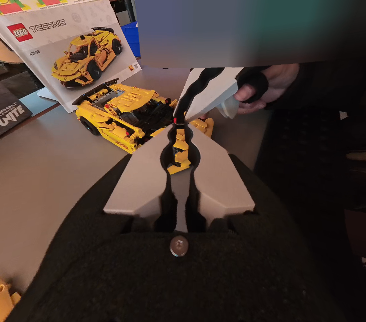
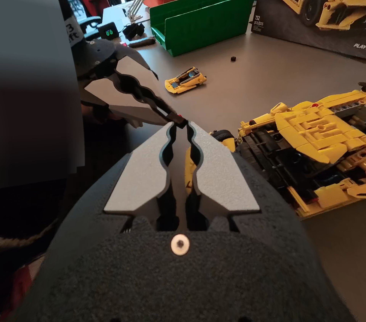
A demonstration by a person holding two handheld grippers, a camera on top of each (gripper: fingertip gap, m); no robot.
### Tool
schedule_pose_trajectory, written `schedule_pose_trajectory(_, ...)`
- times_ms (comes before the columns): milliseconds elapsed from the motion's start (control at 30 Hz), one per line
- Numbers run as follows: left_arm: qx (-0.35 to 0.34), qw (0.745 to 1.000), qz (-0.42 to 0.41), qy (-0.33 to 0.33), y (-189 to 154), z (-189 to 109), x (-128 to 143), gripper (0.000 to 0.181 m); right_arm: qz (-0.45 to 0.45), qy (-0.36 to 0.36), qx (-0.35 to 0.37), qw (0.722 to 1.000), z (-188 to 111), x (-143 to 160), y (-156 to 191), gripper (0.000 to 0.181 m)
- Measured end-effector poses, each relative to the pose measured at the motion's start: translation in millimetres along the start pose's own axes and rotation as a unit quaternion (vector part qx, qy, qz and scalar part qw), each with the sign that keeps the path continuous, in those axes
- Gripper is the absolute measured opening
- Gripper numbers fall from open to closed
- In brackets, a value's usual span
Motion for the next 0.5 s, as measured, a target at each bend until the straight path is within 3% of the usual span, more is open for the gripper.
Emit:
schedule_pose_trajectory(333, -0.025, 0.999, 0.026, 0.010, -1.1, 1.5, 0.7, 0.006, 0.021, 0.003, 0.026, 0.999, 1.6, 0.5, 1.0, 0.008)
schedule_pose_trajectory(500, -0.006, 0.998, 0.065, 0.018, -5.3, 1.2, 1.0, 0.007, 0.038, 0.022, -0.037, 0.998, -3.3, 2.7, -0.4, 0.010)
Point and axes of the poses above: each gripper's, where its closed fingertips meet, z out along the fingers, x out of its underside, y = z × x across the jaws, the point moved 6 cm from there along -z, back along the fingers, and after that the axes turned 9 degrees about -z, right-handed, at the moved point
